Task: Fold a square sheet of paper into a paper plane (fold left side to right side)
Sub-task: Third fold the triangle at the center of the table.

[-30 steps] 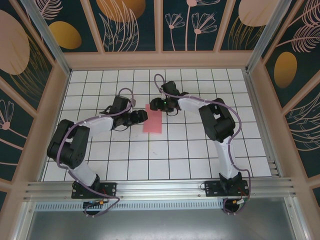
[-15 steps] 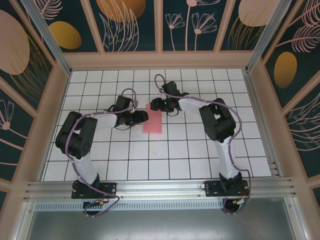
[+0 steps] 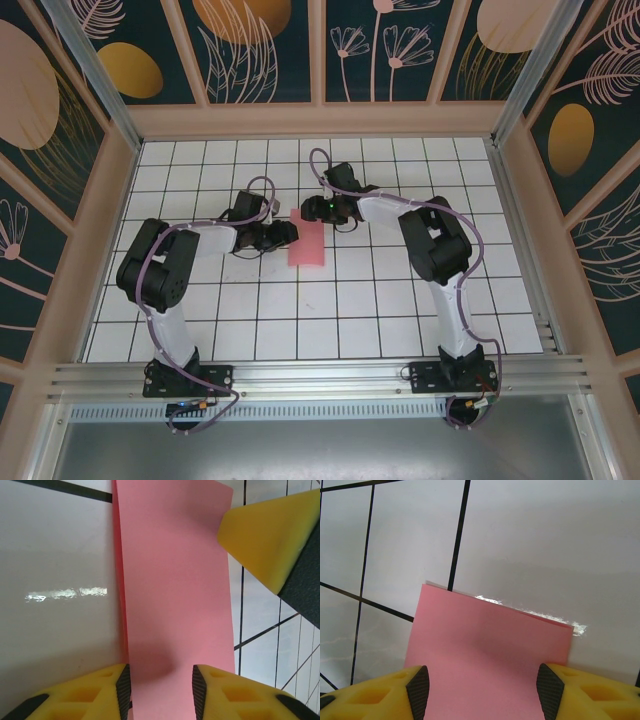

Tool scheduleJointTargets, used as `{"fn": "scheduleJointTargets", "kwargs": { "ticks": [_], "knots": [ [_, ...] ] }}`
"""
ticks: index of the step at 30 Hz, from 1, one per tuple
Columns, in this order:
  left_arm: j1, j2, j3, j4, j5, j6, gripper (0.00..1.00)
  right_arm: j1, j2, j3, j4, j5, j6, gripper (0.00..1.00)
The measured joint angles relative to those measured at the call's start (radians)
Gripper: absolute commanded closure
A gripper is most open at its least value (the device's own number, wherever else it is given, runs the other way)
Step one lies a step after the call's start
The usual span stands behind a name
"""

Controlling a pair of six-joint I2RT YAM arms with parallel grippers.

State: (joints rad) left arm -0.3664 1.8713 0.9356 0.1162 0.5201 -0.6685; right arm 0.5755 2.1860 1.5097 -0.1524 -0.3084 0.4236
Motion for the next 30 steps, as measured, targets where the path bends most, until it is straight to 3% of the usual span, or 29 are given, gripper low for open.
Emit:
{"fn": "scheduleJointTargets", "kwargs": {
  "ticks": [5,17,30],
  "knots": [
    [0.000,0.000,0.000,0.001,-0.001,-0.007,0.69,0.000,-0.001,0.000,0.000,0.000,0.000,0.36],
    [0.000,-0.027,-0.035,0.003,-0.012,-0.010,0.68,0.000,-0.001,-0.001,0.002,0.000,0.000,0.35],
    [0.000,-0.046,-0.039,0.005,-0.012,-0.017,0.82,-0.001,-0.003,-0.004,0.006,-0.001,0.000,0.34]
  ]
}}
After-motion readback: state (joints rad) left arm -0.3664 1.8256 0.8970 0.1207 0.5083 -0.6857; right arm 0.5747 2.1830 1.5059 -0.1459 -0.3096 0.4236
